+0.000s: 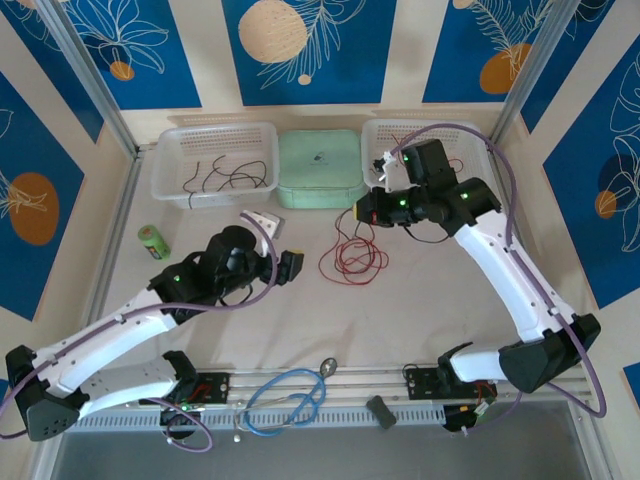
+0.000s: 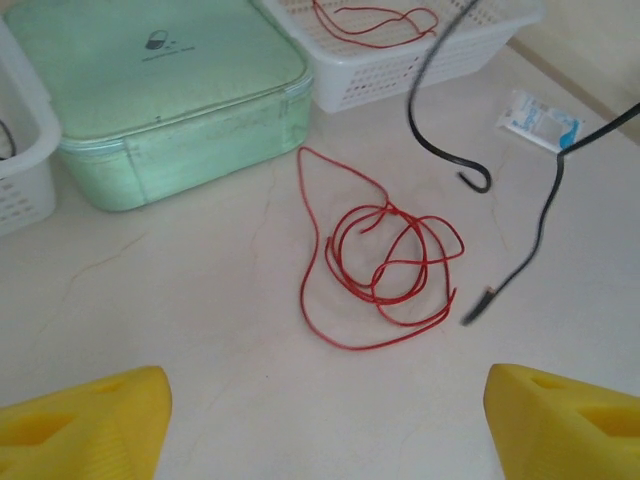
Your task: Untangle the cables
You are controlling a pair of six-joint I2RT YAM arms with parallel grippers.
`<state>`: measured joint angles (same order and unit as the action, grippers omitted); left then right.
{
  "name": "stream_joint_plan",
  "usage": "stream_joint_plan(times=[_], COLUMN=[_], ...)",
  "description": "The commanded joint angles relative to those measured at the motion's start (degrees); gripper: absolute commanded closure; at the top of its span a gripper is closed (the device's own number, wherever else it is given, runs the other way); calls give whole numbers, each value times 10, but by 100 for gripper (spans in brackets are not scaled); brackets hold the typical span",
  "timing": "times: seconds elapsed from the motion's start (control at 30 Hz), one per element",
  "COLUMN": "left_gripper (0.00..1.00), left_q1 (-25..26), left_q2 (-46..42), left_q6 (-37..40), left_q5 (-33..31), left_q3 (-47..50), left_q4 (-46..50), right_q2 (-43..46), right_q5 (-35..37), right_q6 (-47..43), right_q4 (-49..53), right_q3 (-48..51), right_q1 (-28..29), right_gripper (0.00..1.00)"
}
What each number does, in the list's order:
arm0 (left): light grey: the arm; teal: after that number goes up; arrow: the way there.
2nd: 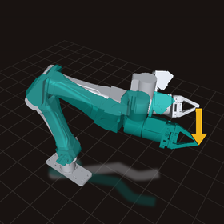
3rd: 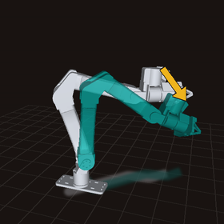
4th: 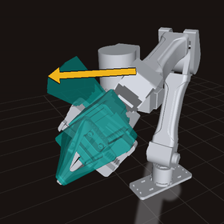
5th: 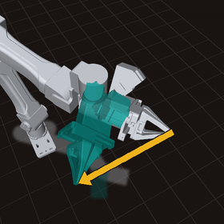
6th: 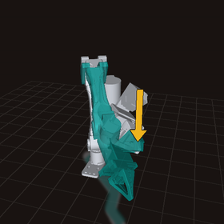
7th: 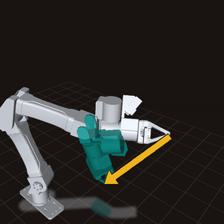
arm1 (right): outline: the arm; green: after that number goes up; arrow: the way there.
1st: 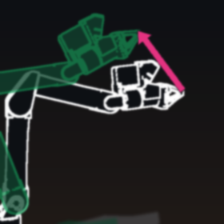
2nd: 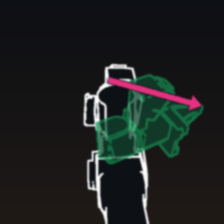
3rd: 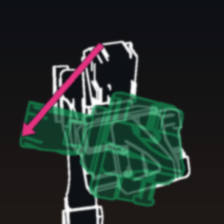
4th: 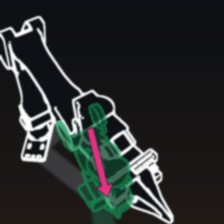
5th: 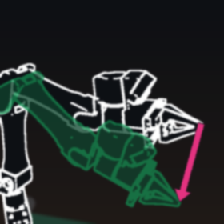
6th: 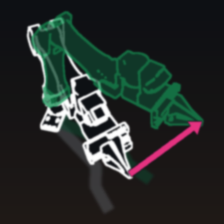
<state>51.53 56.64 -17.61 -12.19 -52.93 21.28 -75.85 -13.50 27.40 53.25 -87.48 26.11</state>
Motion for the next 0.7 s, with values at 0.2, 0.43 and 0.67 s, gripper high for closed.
stream_joint_plan(times=[0.2, 0.43, 0.67], left_gripper=[20, 20, 19], left_q1=[8, 8, 8], left_q2=[7, -88, -212], left_q6=[33, 29, 3], left_q5=[75, -20, -147], left_q3=[32, 49, 23], left_q4=[-140, -83, 59], right_q2=[-9, -60, -205], right_q5=[-84, -101, -60], right_q6=[-61, -60, -73], right_q4=[46, 32, -11], right_q3=[-91, -150, -324], right_q1=[-3, 2, 40], right_gripper=[100, 100, 100])
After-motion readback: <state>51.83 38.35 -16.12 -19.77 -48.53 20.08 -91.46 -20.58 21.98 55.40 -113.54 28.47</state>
